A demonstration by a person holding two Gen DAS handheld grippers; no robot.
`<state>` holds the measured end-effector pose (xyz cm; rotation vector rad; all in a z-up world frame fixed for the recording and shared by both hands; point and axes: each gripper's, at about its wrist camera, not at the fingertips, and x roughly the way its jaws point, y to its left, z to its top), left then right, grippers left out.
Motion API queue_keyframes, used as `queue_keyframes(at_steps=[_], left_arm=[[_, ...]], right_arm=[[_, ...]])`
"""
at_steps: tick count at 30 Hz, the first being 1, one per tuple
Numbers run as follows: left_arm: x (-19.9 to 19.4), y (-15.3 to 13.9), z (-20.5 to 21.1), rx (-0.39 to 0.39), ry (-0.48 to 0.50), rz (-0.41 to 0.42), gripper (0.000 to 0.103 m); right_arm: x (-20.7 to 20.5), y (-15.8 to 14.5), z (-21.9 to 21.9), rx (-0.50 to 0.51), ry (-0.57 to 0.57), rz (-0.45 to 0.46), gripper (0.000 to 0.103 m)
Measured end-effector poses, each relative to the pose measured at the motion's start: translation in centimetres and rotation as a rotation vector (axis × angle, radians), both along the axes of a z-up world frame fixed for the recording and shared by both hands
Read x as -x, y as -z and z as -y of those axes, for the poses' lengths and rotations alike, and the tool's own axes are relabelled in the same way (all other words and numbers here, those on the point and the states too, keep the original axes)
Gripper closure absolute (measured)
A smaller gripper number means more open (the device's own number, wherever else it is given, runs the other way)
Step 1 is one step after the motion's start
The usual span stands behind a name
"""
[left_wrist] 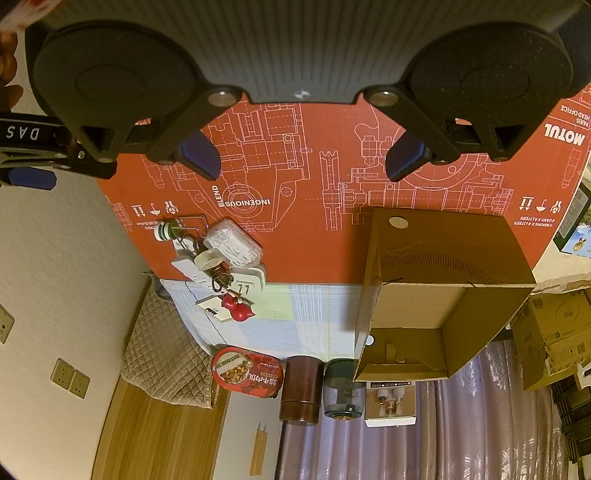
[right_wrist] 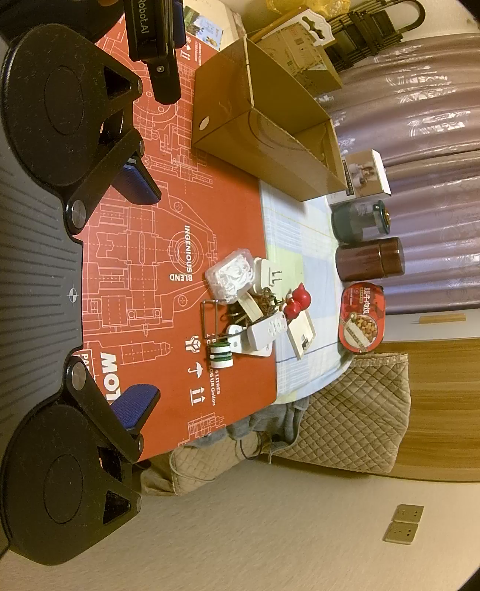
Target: Organize rigid objects
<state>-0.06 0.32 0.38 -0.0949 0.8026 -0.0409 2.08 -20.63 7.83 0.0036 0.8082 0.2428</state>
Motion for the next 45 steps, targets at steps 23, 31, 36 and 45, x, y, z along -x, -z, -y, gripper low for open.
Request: queue_keyframes(at_steps=[23, 31, 36, 45], left_arm=[[0.25, 0.37, 0.38, 0.012, -0.001, -0.003, 0.009], [0.23, 0.31, 0.51, 0.016, 0.002, -0.004, 0.009], [0.15, 0.3, 0.55, 0.019, 0.005, -0.004, 0.009], [-0.54, 0.32, 0.41, 0.029, 0.023, -0.001, 0.009]], right_arm=[[0.08, -0.07, -0.05, 0.001, -0.001, 0.001, 0.002], [0.01, -0.21, 0.0, 0.001, -0.001, 0.001, 0.002], [0.11, -0.35, -0.07, 0.001, -0.001, 0.001, 0.002], [-0.15, -0.37, 0.36, -0.008, 0.01, 0.012, 0.002]])
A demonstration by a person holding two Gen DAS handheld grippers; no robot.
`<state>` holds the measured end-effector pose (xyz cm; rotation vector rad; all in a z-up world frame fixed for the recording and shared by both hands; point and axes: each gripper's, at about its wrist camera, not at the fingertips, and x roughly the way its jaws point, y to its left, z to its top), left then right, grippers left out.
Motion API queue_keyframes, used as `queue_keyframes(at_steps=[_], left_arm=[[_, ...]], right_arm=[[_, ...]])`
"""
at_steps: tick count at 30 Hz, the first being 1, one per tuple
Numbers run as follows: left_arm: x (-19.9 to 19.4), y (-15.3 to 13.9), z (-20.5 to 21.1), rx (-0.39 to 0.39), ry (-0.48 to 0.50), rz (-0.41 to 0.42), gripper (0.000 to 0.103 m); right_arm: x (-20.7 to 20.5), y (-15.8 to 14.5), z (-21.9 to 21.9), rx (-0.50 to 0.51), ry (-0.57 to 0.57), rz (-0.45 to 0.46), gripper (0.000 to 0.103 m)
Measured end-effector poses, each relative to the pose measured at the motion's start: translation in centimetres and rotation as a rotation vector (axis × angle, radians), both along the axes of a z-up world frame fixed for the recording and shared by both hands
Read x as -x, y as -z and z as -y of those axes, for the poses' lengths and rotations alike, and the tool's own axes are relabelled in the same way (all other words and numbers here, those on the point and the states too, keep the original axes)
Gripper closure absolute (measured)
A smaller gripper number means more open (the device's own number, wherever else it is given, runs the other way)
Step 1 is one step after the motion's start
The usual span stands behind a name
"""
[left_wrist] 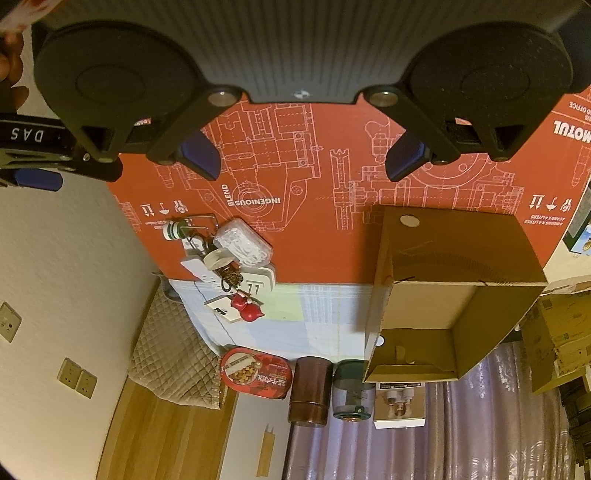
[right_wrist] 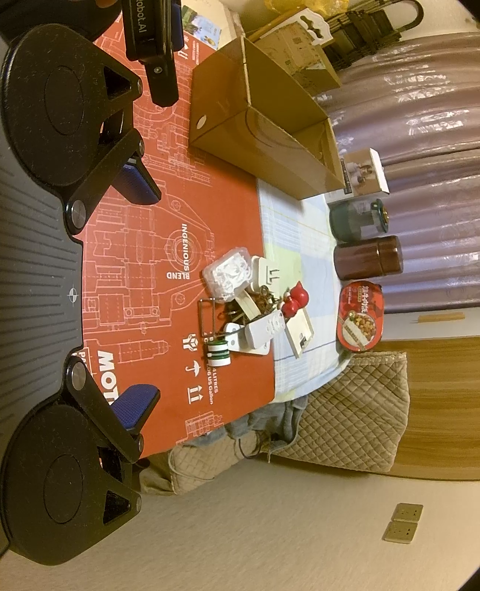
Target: Organize rigid objects
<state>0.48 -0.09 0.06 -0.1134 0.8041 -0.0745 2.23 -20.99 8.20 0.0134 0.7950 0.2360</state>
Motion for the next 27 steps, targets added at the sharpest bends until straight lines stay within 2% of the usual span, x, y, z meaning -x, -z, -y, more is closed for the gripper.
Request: queue_keyframes(at_steps=[5, 14, 23, 24, 26, 27], left_arm=[[-1.3, 0.2, -0.1, 0.015, 0.031, 0.014, 0.009], [-5.7, 2.3, 1.1, 0.009, 0.157, 0.028, 0.009], [-11.2, 6.2, 2.4, -0.011, 0.205, 0.027, 0.009], [-11.7, 6.8, 2.6, -0.019, 0.215, 0.025, 0.009], [-12.8, 7.9, 3.2, -0.034, 0.238, 0.025, 0.009], [-13.3, 8.4, 3.5, -0.038, 0.246, 0.025, 0.009]], right_arm=[[-0.8, -0.2, 1.5, -0.016, 0.038, 0.025, 0.002], [-3.2, 0.0, 4.7, 0.0, 0.085, 0.068, 0.002], [-8.4, 4.5, 5.8, 0.037, 0.029, 0.054, 0.003], [-9.0, 5.2, 5.9, 0.026, 0.023, 0.049, 0.006], [-10.3, 6.4, 5.9, 0.033, 0.007, 0.038, 0.027], [-10.9, 7.0, 5.9, 0.041, 0.0, 0.033, 0.029]])
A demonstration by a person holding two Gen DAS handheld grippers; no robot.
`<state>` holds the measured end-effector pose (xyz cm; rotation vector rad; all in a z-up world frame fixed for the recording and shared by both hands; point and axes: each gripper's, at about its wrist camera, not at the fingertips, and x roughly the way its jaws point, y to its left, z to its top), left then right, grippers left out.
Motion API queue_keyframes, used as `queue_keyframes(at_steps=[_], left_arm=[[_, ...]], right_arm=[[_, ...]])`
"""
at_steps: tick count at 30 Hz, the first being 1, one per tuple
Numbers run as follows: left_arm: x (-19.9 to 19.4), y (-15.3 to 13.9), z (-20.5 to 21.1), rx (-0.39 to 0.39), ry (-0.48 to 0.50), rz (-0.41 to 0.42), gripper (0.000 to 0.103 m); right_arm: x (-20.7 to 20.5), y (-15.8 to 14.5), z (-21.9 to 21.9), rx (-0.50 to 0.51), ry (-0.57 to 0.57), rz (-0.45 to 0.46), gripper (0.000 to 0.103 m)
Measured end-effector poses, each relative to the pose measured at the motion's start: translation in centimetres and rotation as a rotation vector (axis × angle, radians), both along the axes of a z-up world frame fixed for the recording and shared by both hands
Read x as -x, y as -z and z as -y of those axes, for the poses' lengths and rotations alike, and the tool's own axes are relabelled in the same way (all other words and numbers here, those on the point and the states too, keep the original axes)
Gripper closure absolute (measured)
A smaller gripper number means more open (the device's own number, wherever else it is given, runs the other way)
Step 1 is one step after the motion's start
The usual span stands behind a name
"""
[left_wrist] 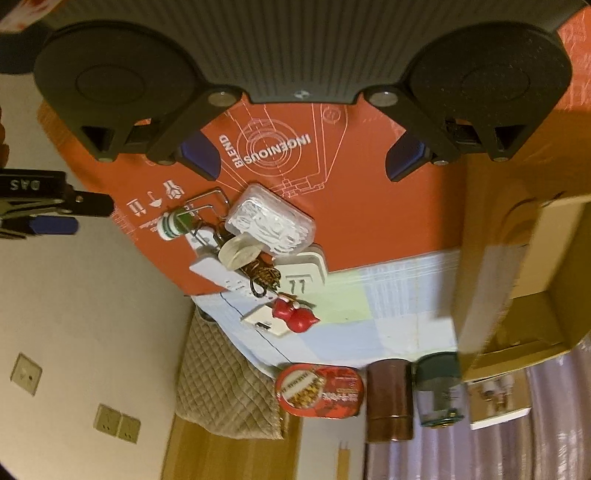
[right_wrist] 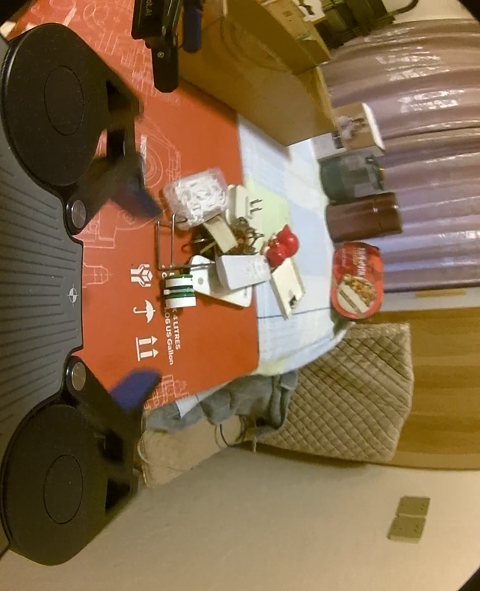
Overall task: Organize rigid objects
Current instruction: 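Grasp the green-and-white spool with the right tool while the left tool approaches the floss box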
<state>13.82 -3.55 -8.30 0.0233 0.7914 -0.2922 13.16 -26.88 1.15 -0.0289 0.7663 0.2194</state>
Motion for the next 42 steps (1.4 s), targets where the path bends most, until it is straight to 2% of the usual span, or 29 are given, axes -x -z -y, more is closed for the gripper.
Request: queue_keyframes(at_steps=[7, 15, 19, 22, 25, 27, 32, 40, 42], left_arm=[[-2.9, 2.1, 1.3, -0.006, 0.04, 0.002, 0.009], [-5.2, 3.2, 1.8, -0.02, 0.051, 0.002, 0.009], [-5.9, 3.6, 2.1, -0.023, 0.083, 0.003, 0.009], [-6.4, 4.1, 2.6, -0.046, 0.12, 0.01, 0.009], [-6.9, 4.7, 2.9, -0.046, 0.144, -0.002, 0.009], [-7.3, 4.9, 2.8, -0.011, 0.142, -0.021, 0.009], [-8.3, 4.9, 2.8, 0.048, 0.085, -0.042, 0.009], [-9.3, 4.7, 2.8, 0.055, 0.035, -0.052, 0.009], [-9.6, 4.8, 2.9, 0.046, 0.031, -0.046, 0.009]], right_arm=[[-3.9, 3.4, -0.1, -0.001, -0.032, -0.017, 0.048], [-7.1, 5.5, -0.9, 0.033, -0.056, -0.047, 0.053], [-7.9, 6.1, -1.1, 0.033, -0.071, -0.055, 0.059], [-8.2, 6.4, -1.3, 0.035, -0.081, -0.059, 0.074], [-8.3, 6.3, -1.2, 0.034, -0.077, -0.055, 0.074], [-8.3, 6.3, -1.1, 0.037, -0.074, -0.052, 0.075], [-8.1, 6.4, -1.7, 0.039, -0.129, -0.05, 0.075], [-7.7, 6.5, -3.1, 0.03, -0.24, -0.06, 0.075], [-7.6, 6.6, -3.2, 0.038, -0.237, -0.055, 0.075]])
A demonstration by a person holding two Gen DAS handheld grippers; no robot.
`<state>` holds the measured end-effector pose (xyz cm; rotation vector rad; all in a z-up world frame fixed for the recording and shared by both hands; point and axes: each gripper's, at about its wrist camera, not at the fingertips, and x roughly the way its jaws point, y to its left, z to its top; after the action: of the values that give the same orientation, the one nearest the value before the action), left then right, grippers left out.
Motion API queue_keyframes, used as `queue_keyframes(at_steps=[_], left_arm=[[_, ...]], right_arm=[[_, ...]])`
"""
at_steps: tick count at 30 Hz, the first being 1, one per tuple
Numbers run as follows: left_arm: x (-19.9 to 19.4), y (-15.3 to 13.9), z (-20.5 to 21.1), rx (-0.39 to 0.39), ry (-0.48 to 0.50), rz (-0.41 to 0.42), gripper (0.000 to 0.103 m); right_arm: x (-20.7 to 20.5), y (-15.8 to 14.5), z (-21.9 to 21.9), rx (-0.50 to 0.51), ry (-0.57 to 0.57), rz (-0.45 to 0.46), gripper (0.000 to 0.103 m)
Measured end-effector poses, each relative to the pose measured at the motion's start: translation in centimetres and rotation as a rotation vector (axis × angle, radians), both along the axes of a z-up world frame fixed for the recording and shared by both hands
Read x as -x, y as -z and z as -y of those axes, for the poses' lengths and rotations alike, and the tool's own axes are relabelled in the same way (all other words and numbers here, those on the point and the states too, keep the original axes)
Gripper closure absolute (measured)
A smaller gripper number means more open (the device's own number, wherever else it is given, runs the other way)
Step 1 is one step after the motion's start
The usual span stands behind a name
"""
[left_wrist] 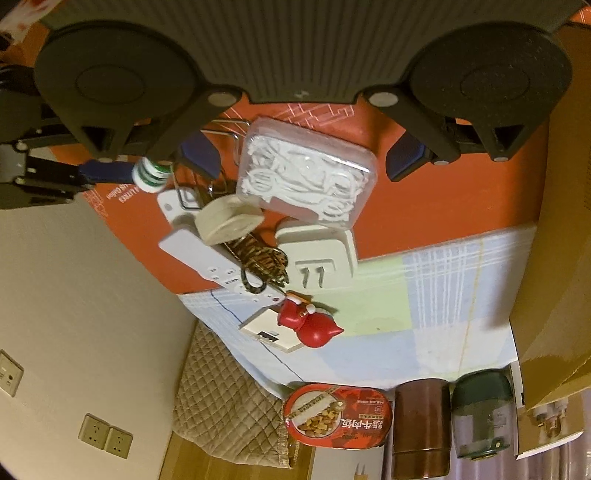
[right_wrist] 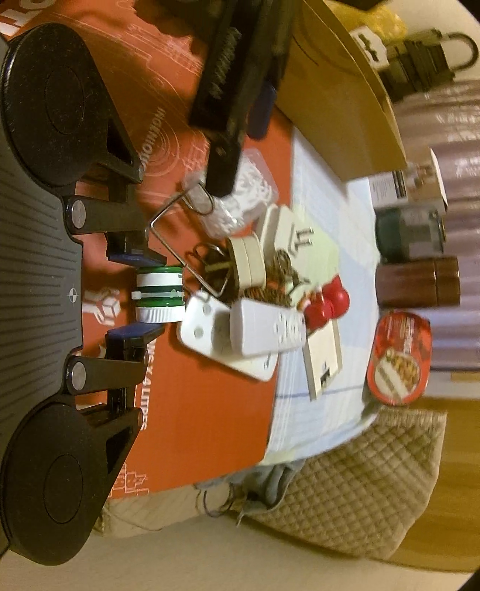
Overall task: Organize rigid objects
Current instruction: 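Grasp the green-and-white spool with the right tool while the left tool approaches the floss box, then grasp the clear box of white floss picks with the left tool and lift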
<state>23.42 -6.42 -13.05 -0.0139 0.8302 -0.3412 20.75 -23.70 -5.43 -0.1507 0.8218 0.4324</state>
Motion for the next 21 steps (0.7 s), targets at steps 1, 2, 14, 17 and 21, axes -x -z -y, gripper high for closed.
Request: queue_keyframes(at_steps=[1, 2, 14, 17, 21], left_arm=[[-0.2, 0.0, 0.0, -0.005, 0.002, 0.005, 0.009], [-0.5, 0.1, 0.1, -0.015, 0.011, 0.013, 0.009], [-3.5, 1.7, 1.6, -0.119, 0.146, -0.054, 0.01], [-3.5, 1.8, 1.0, -0.121, 0.104, -0.065, 0.015], [-2.6, 1.6, -0.3, -0.129, 0.039, -0.073, 0.017]], right_arm=[[0.0, 0.0, 0.2, 0.001, 0.013, 0.002, 0.075], [0.0, 0.0, 0.4, -0.002, 0.028, 0.001, 0.075], [0.5, -0.1, 1.5, 0.004, 0.076, -0.005, 0.075], [0.4, -0.1, 1.4, -0.006, 0.081, -0.009, 0.075], [0.7, -0.3, 1.4, -0.009, 0.09, -0.011, 0.075]])
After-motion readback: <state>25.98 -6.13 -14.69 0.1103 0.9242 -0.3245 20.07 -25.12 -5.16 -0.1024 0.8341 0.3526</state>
